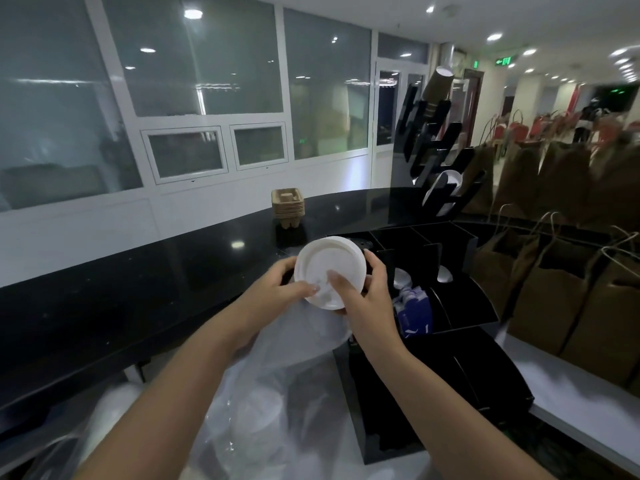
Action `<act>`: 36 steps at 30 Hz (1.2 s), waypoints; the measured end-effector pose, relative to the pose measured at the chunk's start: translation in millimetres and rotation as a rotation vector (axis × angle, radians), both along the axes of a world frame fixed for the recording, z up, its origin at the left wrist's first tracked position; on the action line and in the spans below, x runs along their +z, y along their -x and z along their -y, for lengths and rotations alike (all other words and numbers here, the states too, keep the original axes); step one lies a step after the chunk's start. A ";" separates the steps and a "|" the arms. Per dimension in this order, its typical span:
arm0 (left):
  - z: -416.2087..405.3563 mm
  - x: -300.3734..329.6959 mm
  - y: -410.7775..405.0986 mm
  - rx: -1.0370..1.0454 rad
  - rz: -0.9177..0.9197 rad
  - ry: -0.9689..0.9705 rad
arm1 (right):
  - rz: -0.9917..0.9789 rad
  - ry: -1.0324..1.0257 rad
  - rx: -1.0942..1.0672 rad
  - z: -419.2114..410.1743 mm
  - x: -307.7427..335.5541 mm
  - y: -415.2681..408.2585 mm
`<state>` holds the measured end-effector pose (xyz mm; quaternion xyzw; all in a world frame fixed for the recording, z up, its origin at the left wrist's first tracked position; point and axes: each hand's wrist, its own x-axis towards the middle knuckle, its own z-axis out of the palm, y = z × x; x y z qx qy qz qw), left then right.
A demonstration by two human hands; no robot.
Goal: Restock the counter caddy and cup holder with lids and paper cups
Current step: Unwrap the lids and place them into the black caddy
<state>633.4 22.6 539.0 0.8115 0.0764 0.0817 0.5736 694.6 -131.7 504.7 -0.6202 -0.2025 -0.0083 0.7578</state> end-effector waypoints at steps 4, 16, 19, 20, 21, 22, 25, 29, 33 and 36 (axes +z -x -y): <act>10.1 8.3 -10.1 0.089 0.156 -0.085 | 0.036 0.036 0.016 0.3 3.8 -4.7; 36.6 40.7 -61.7 -0.142 0.219 -0.276 | 0.232 0.142 0.138 59.5 35.0 -69.5; 49.0 41.1 -88.0 -0.138 0.259 -0.305 | 0.270 0.243 0.166 79.1 42.5 -99.3; 52.4 40.1 -96.4 -0.133 0.264 -0.325 | 0.286 0.276 0.179 85.0 43.4 -108.5; 56.9 39.7 -105.9 -0.123 0.269 -0.357 | 0.303 0.313 0.200 90.5 43.9 -119.5; 61.4 39.4 -114.0 -0.108 0.277 -0.396 | 0.316 0.352 0.225 95.5 44.5 -129.0; 73.4 36.9 -143.2 -0.046 0.338 -0.494 | 0.349 0.440 0.285 111.2 49.3 -162.4; 81.7 33.1 -178.2 0.033 0.419 -0.643 | 0.460 0.574 0.278 124.5 59.3 -201.4; 93.0 30.6 -208.3 0.058 0.453 -0.687 | 0.585 0.624 0.262 135.2 53.7 -238.4; 105.8 28.9 -227.8 0.050 0.462 -0.753 | 0.657 0.714 0.171 146.5 49.0 -256.6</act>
